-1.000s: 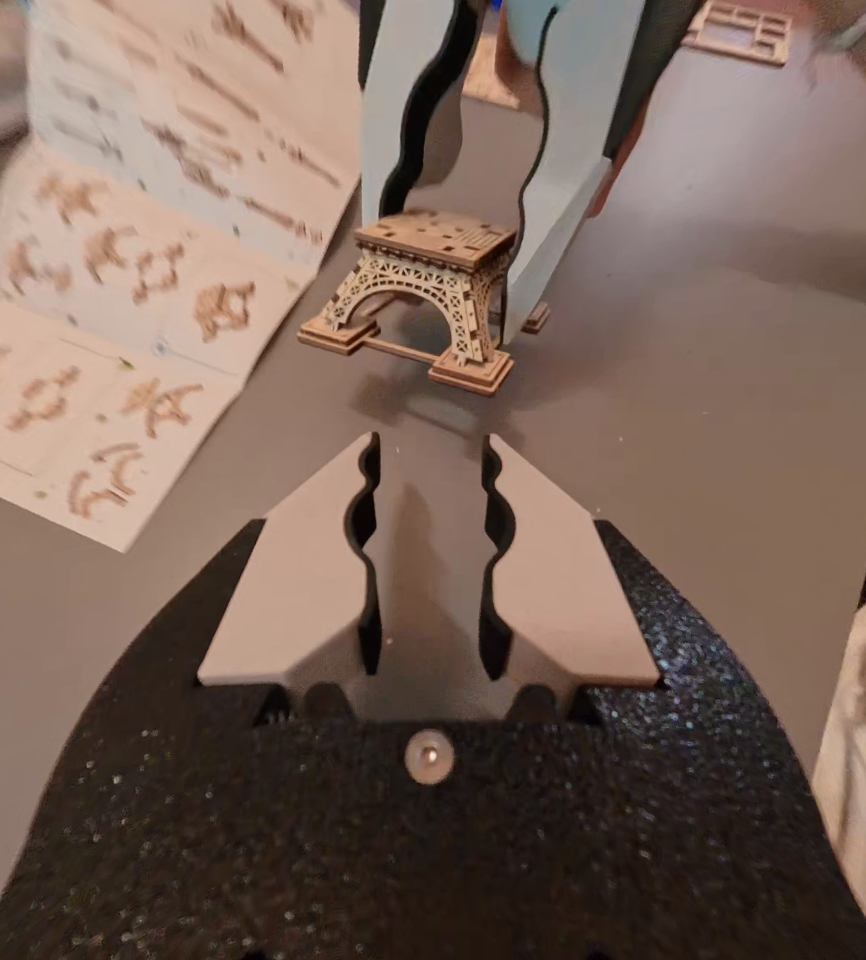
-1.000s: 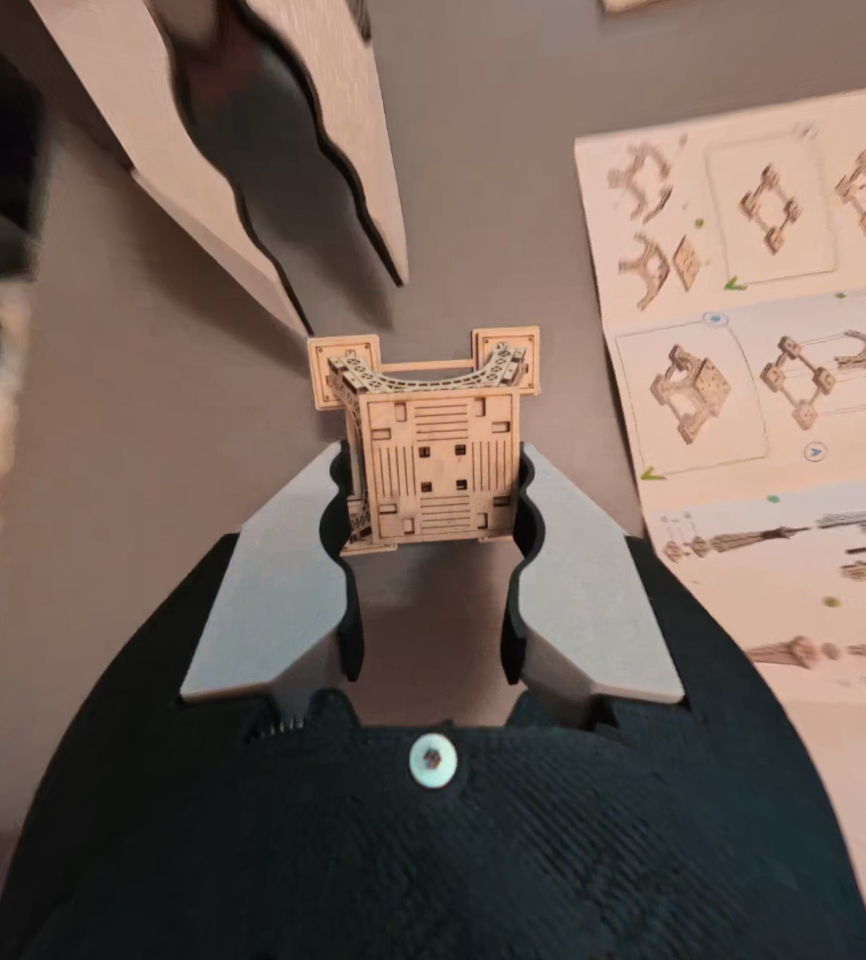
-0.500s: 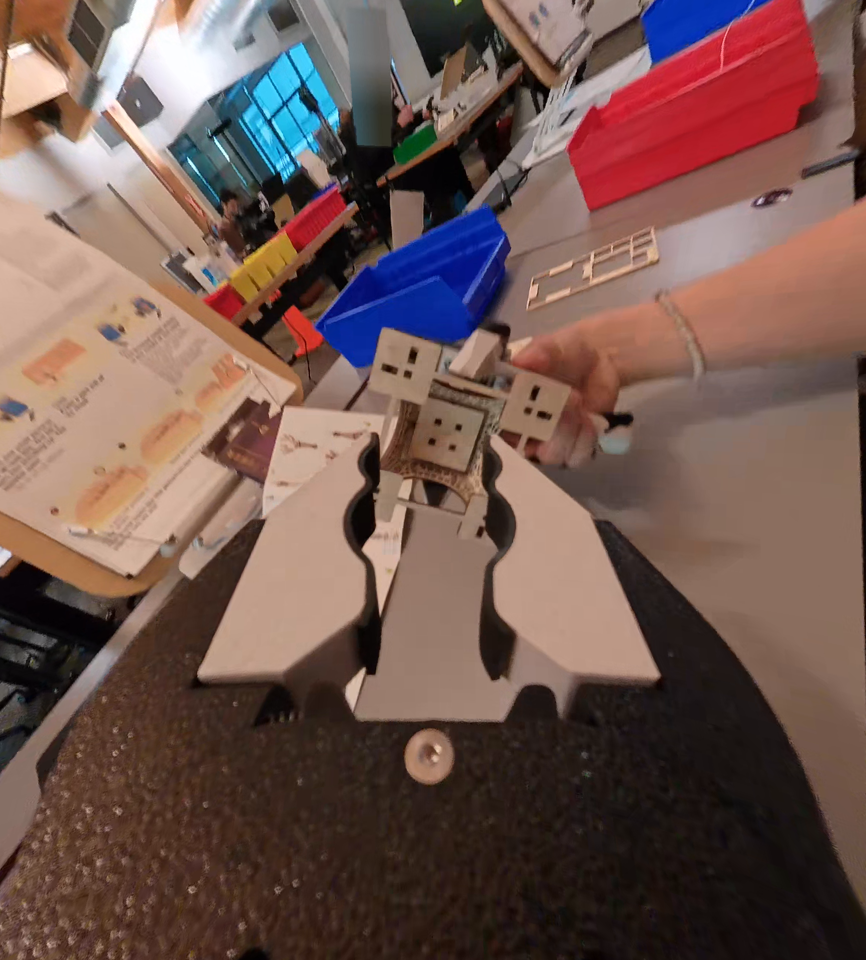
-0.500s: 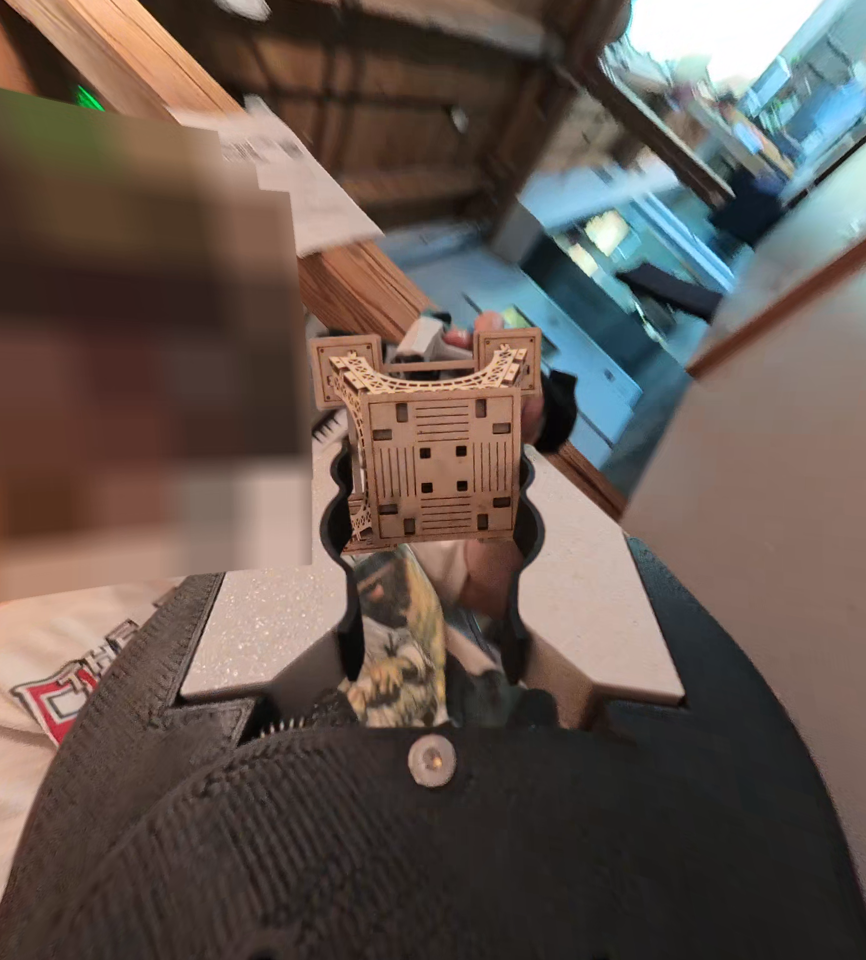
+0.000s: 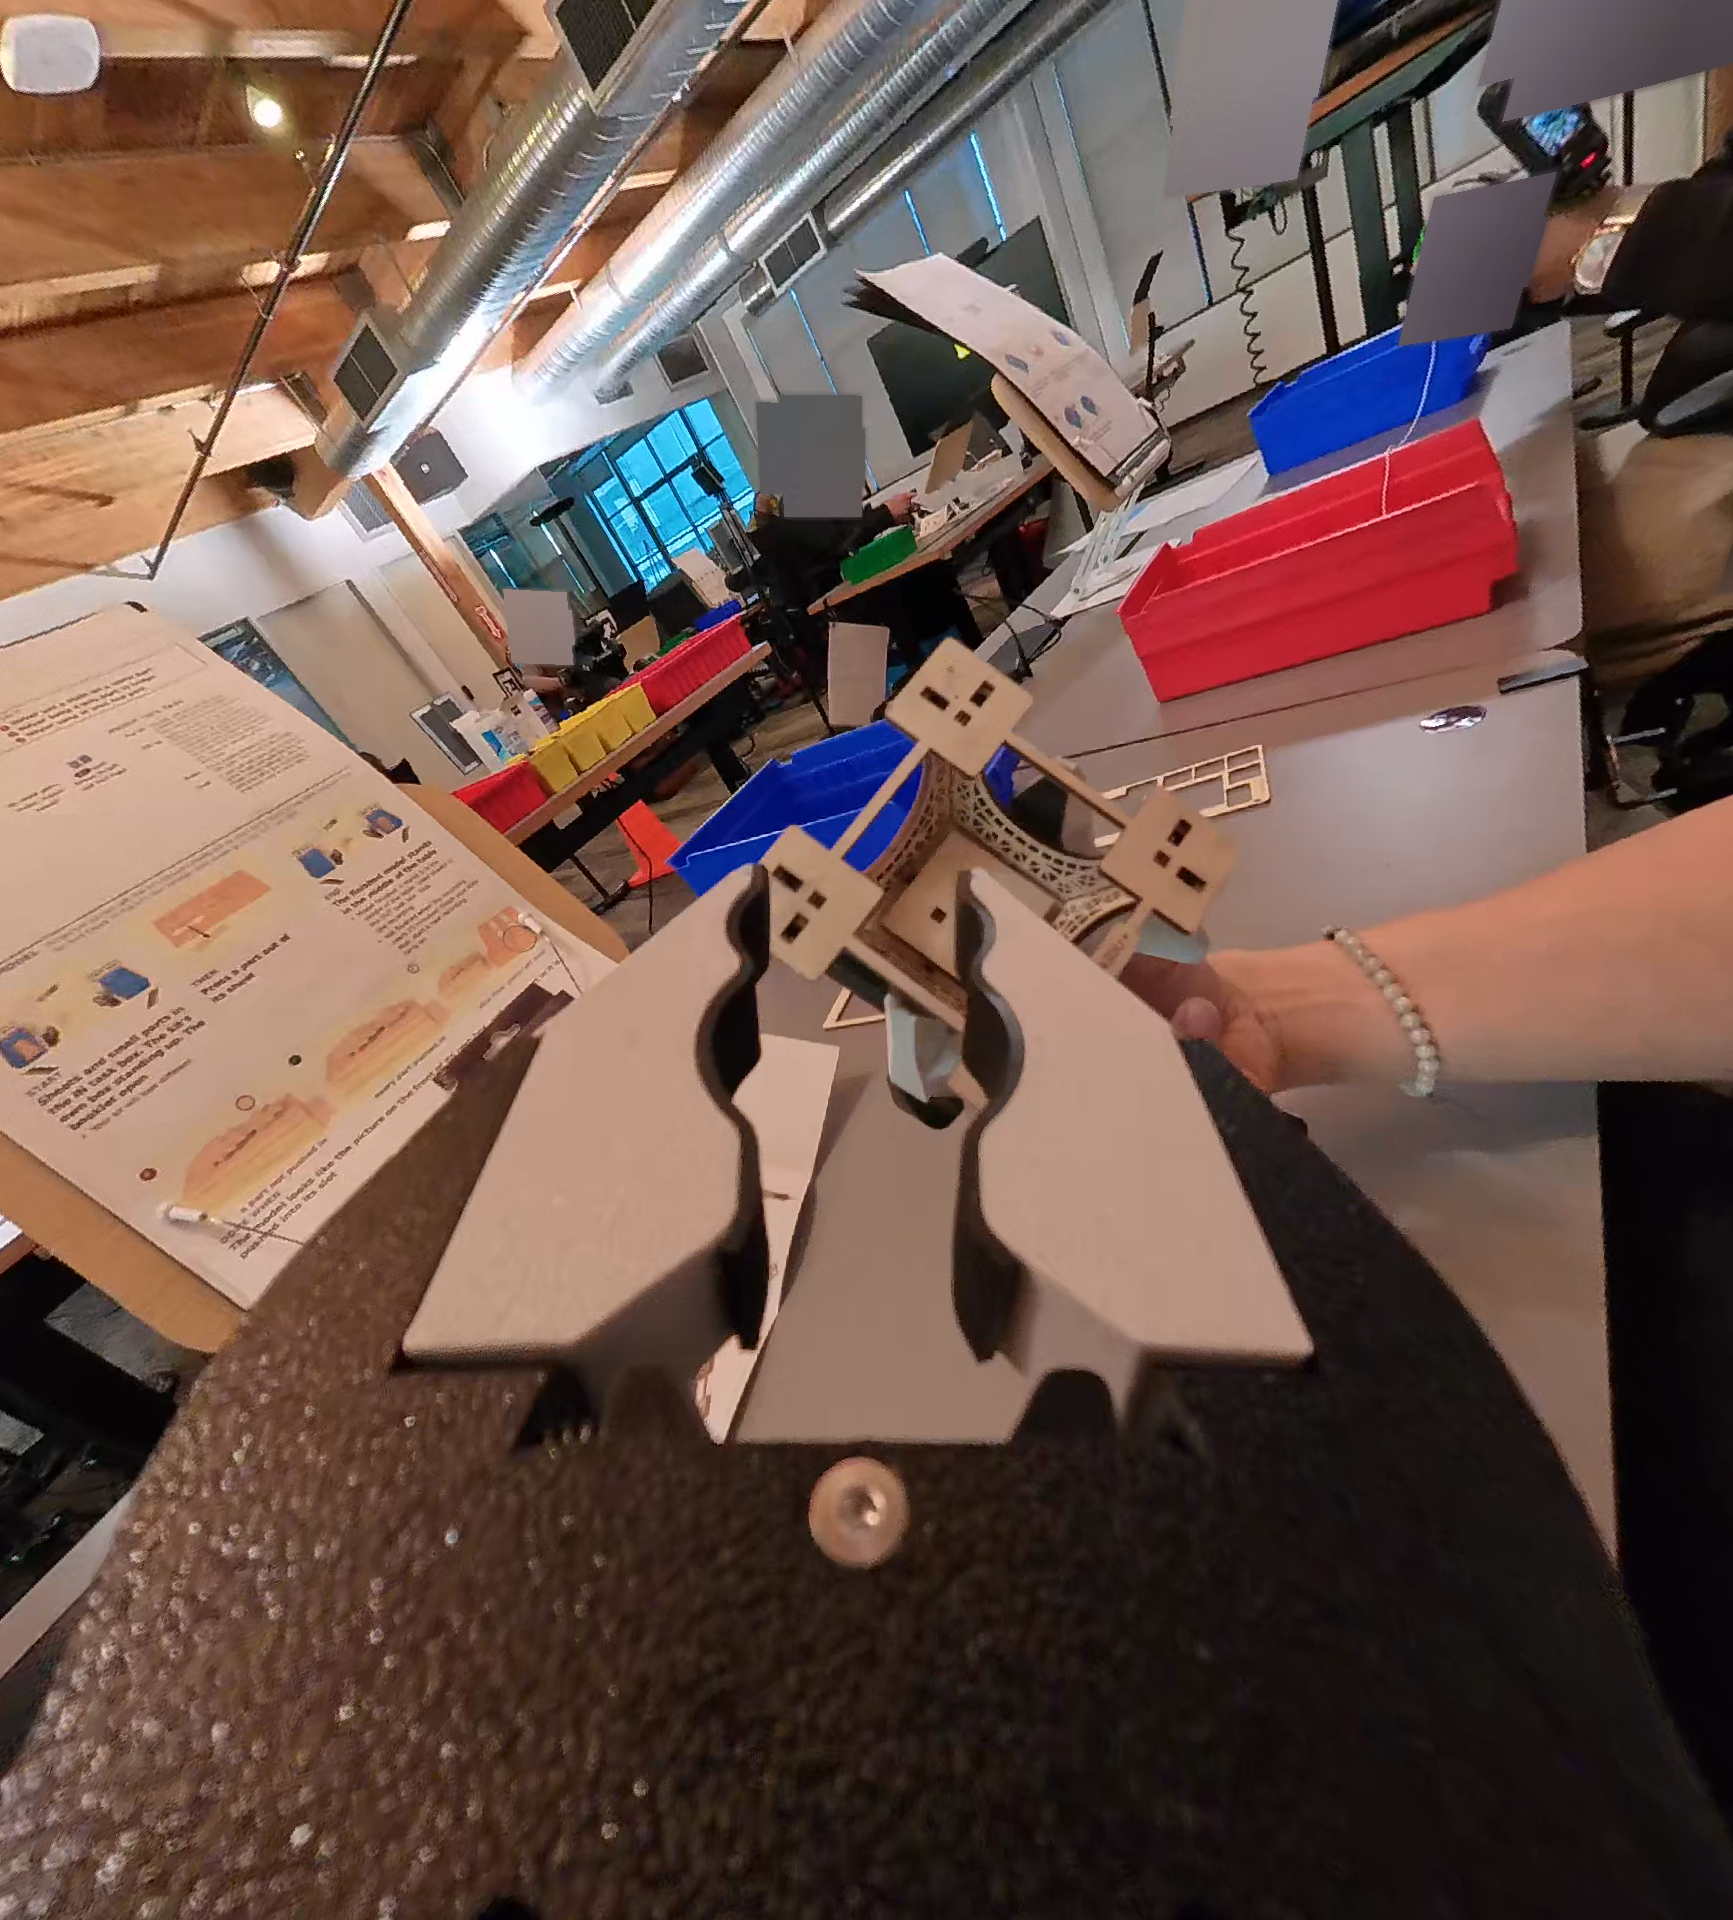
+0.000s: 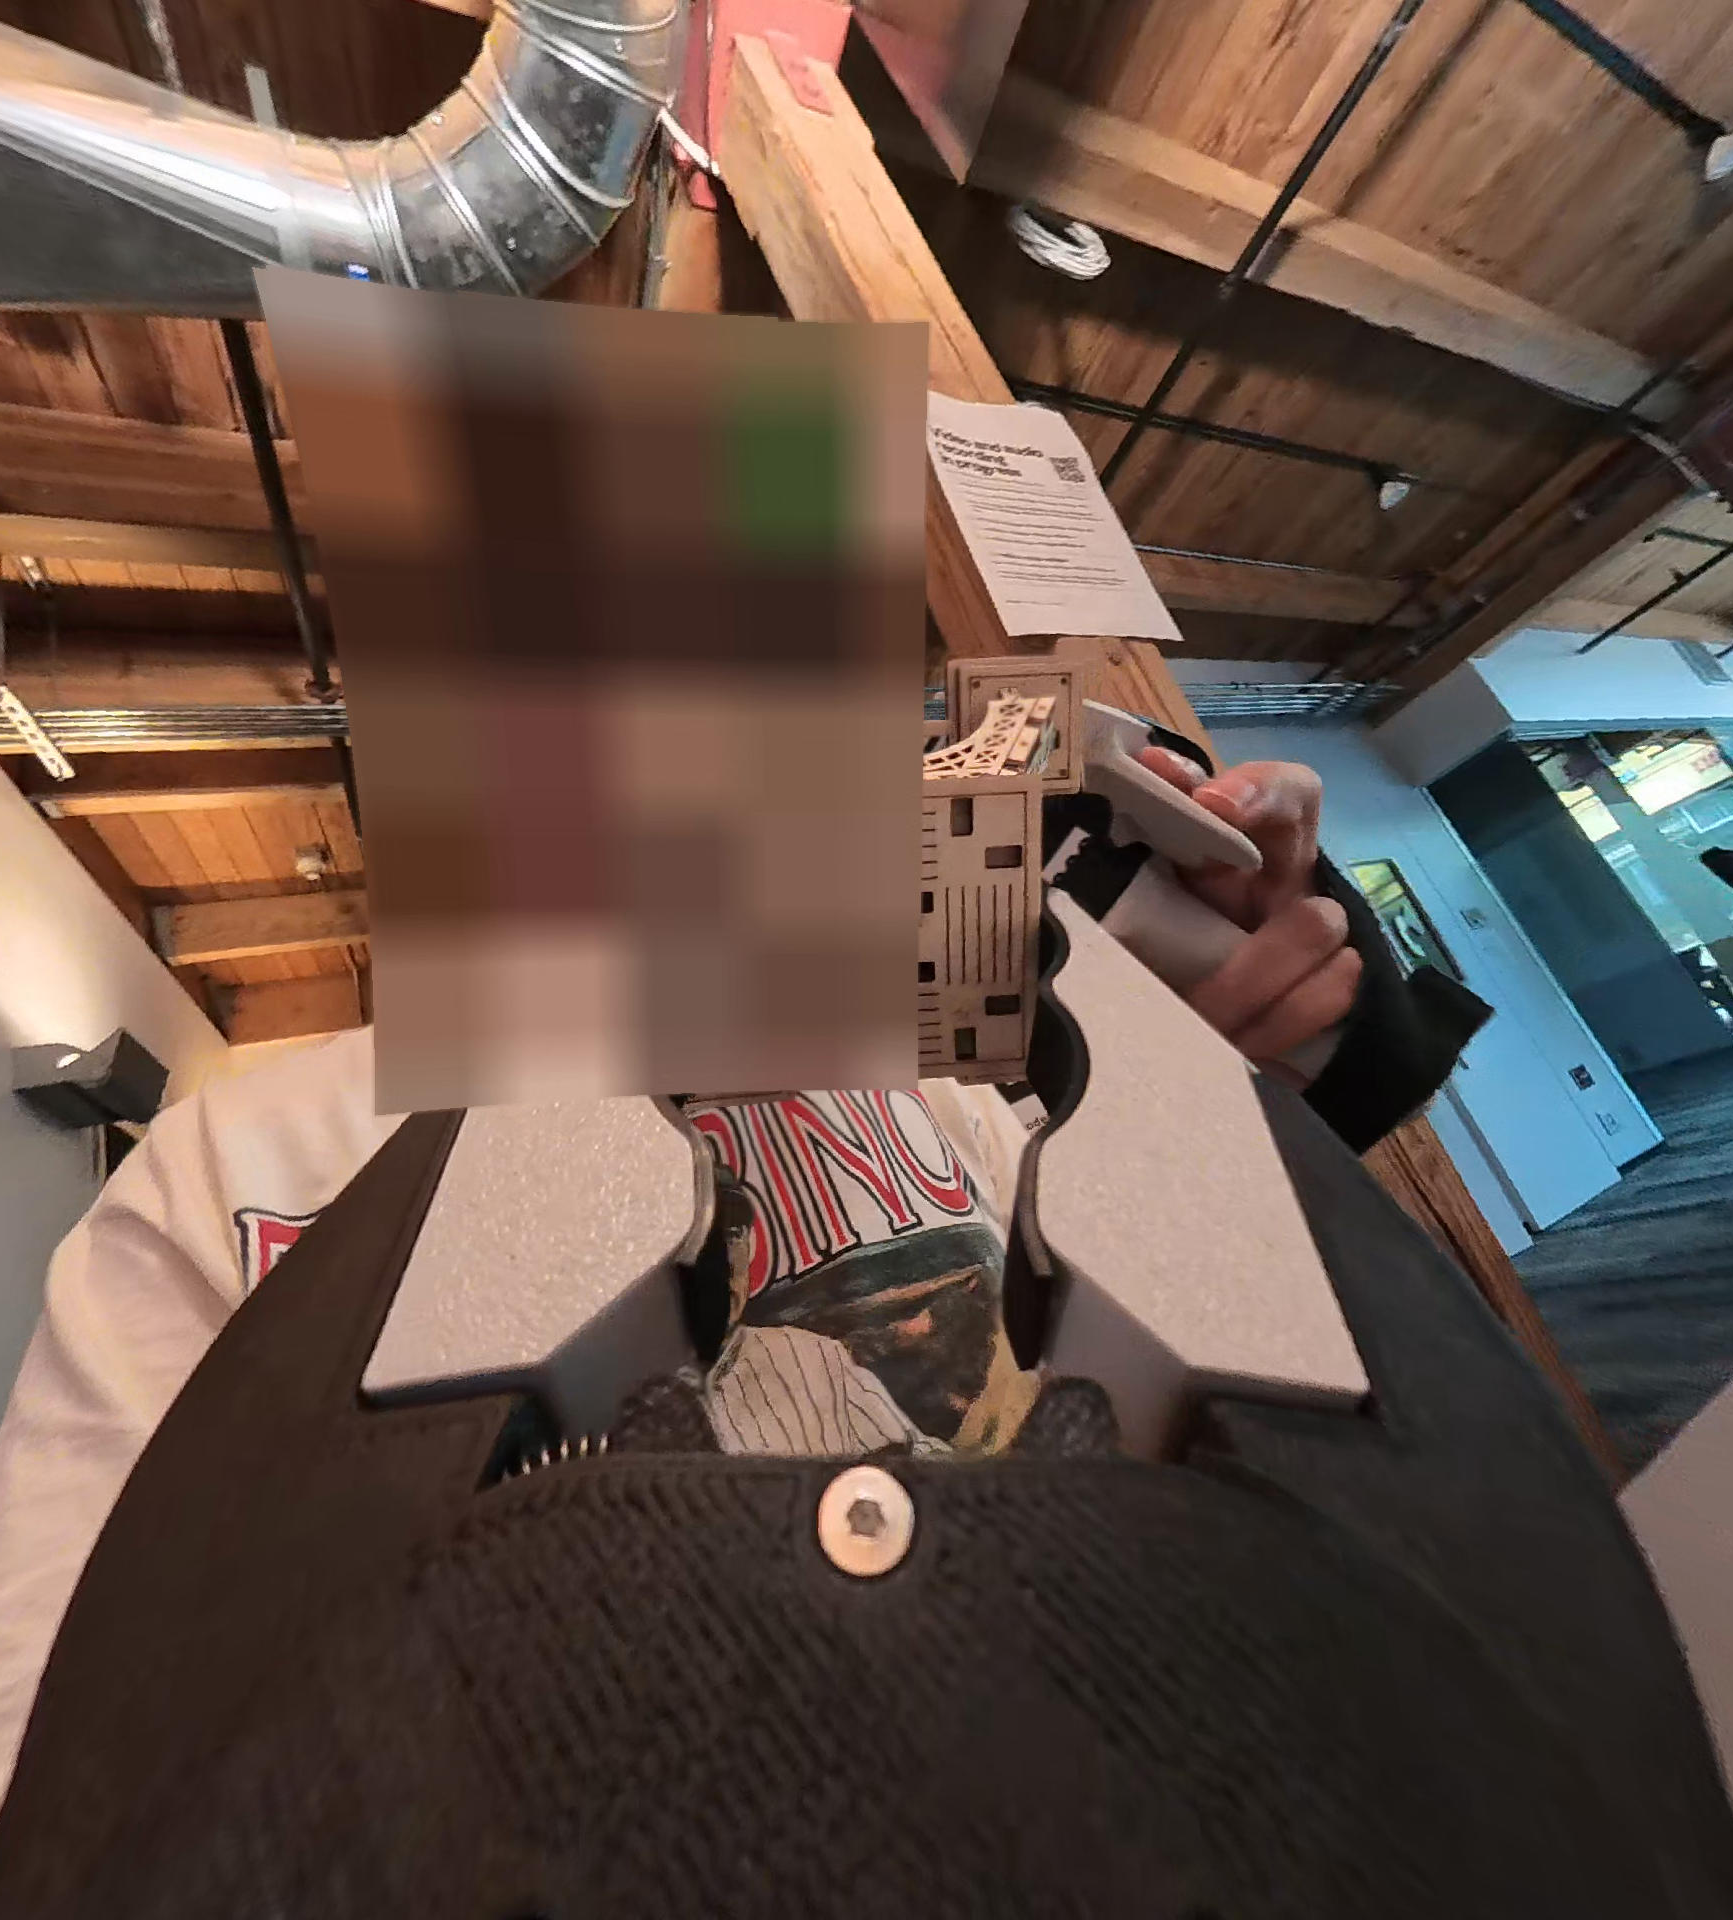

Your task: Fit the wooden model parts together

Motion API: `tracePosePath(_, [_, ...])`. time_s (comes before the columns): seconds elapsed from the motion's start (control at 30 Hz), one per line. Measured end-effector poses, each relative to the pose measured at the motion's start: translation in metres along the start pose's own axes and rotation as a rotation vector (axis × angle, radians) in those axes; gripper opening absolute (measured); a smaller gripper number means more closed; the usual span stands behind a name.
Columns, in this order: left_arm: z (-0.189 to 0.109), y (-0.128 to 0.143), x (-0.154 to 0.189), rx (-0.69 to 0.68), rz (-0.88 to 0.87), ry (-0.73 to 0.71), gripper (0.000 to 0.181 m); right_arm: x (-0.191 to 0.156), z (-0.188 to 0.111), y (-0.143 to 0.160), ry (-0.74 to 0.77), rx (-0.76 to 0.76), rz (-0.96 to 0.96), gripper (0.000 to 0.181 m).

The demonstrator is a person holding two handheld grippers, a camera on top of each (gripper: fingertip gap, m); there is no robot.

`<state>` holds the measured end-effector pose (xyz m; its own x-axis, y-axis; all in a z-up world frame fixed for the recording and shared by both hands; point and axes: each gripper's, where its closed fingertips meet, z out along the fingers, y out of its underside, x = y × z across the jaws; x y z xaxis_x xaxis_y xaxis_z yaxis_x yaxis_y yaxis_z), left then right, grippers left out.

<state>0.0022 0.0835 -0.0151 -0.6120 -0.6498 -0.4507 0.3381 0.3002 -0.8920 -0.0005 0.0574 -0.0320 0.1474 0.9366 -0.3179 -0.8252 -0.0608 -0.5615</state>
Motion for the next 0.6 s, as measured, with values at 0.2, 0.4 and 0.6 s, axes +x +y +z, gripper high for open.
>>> tracePosePath(0.2, [-0.004, -0.006, -0.002, 0.019, -0.021, -0.006, 0.031, -0.006, 0.010, 0.001, -0.042, -0.012, -0.001, 0.059])
tracePosePath(0.4, [-0.005, -0.005, -0.002, 0.016, -0.033, -0.010, 0.031, -0.005, 0.016, -0.001, -0.052, 0.013, 0.014, 0.059])
tracePosePath(0.6, [-0.006, -0.006, -0.001, 0.026, -0.047, -0.016, 0.031, -0.006, 0.020, -0.007, -0.079, 0.093, 0.026, 0.059])
